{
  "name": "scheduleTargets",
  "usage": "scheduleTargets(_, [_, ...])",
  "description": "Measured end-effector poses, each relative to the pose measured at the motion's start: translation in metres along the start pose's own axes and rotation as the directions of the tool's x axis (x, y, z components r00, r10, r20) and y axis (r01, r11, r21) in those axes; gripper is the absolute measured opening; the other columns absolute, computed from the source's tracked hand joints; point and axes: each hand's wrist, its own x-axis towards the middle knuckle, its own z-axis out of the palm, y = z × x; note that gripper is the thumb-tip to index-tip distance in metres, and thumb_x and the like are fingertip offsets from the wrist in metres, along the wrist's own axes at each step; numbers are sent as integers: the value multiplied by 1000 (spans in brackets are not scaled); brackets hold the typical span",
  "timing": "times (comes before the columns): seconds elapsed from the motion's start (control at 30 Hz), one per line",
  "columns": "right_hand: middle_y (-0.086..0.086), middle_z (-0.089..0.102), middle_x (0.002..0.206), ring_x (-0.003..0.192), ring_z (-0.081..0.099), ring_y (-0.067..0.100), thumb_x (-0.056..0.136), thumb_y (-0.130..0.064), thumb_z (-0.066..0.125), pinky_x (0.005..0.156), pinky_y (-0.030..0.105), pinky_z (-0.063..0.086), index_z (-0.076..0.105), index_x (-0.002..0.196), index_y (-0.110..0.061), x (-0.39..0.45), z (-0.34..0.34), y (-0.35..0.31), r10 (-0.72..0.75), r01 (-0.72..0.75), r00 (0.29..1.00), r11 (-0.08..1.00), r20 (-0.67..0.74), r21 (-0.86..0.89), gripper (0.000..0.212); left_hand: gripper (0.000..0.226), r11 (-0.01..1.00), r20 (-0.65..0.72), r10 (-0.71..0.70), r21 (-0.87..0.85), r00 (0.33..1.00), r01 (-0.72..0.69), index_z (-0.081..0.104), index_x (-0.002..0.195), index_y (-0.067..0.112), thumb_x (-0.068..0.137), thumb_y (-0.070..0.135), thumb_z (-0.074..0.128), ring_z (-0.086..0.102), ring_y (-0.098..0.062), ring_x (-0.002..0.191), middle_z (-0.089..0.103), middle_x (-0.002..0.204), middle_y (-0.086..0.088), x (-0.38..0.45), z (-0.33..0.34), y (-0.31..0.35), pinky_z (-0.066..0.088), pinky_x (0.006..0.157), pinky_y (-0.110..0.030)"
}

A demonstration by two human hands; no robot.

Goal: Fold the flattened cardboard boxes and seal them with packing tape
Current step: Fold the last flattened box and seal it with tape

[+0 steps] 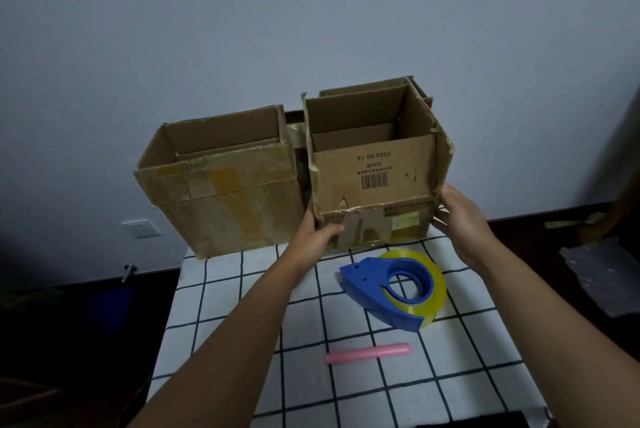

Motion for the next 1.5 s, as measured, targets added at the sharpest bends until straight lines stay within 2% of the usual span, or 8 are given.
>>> scheduleTargets(0.4, [-17,66,110,111,57,7,106,-35,35,82,26,47,67,108,-38,2,0,21,37,-37,999,999,29,19,32,52,999,-8,-15,-42,1000,15,38,146,28,97,16,53,51,5,103,57,118,14,9,5,-22,41,80,-15])
scheduleTargets(0.63, [-21,68,114,113,59,5,103,-41,37,88,28,48,69,109,-50,5,2,42,33,-33,999,999,43,-4,34,62,992,11,-96,-86,995,97,42,144,30,86,28,62,58,-10,112,63,122,10,14,8,-38,42,106,-36])
scheduleTargets(0.8, [-15,70,108,110,62,10,101,-48,32,95,38,50,66,111,-42,12,6,48,6,-3,999,997,34,-81,37,54,983,7,-146,-107,989,146,40,143,27,93,25,60,55,-13,113,58,129,5,20,6,-35,41,103,-33])
scheduleTargets(0.97, [4,60,119,110,56,21,100,-53,28,89,38,45,56,124,-16,18,12,60,79,-114,977,979,-198,-171,52,69,988,-29,-149,49,988,150,31,149,29,88,34,63,50,-20,124,52,139,3,12,5,-29,38,111,-42])
scheduleTargets(1.1, [9,52,127,115,50,27,102,-46,39,93,43,44,46,133,-13,-11,16,65,-28,-64,930,969,-368,-237,46,91,986,-55,-136,87,989,141,15,154,40,77,46,63,43,-22,135,40,152,4,-3,-1,-26,34,113,-45])
scheduleTargets(1.23, [-2,61,92,95,58,24,92,-56,47,80,40,45,59,95,-20,-58,20,81,-348,223,936,692,-46,-687,37,76,970,-151,-57,224,987,90,17,156,23,93,37,59,34,-22,142,32,157,-3,-24,-7,-37,30,114,-39])
scheduleTargets(1.37, [-6,60,110,105,55,18,82,-70,51,94,39,36,51,118,-26,-83,35,89,-99,316,949,234,300,-920,56,66,814,-151,13,575,988,77,30,151,19,94,40,56,34,-23,140,32,156,-7,-59,-11,-68,30,111,-35])
scheduleTargets(1.5, [-1,65,112,105,60,20,88,-55,55,102,36,33,47,125,-18,-87,46,94,-79,275,961,137,266,-952,54,95,643,-18,-179,755,984,131,14,156,25,83,72,53,2,-28,150,3,164,-7,-98,-5,-109,13,119,-44])
